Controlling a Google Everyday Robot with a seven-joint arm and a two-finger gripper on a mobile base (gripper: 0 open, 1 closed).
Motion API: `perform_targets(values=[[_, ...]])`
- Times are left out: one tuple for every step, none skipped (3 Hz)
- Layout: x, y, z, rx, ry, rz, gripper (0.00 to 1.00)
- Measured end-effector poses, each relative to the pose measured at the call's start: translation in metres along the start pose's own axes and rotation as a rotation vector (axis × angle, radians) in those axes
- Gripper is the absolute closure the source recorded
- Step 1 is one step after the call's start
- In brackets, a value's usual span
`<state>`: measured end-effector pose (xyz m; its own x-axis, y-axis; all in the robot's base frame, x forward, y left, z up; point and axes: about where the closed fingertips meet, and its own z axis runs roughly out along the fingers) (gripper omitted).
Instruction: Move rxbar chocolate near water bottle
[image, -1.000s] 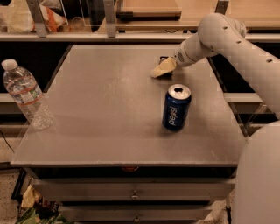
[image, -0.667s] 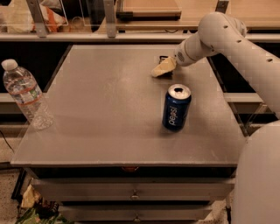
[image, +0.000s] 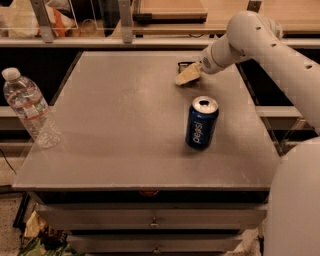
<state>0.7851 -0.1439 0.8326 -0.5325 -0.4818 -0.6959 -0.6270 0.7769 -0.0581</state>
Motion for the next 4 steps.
perform_targets(values=[[0.000, 0.000, 0.000, 0.000, 0.000, 0.000, 1.00], [-0.002, 0.000, -0.002, 0.000, 0.000, 0.000, 1.00], [-0.002, 0.000, -0.002, 0.000, 0.000, 0.000, 1.00], [-0.017, 0.034, -0.057, -0.088, -0.058, -0.049, 1.00]])
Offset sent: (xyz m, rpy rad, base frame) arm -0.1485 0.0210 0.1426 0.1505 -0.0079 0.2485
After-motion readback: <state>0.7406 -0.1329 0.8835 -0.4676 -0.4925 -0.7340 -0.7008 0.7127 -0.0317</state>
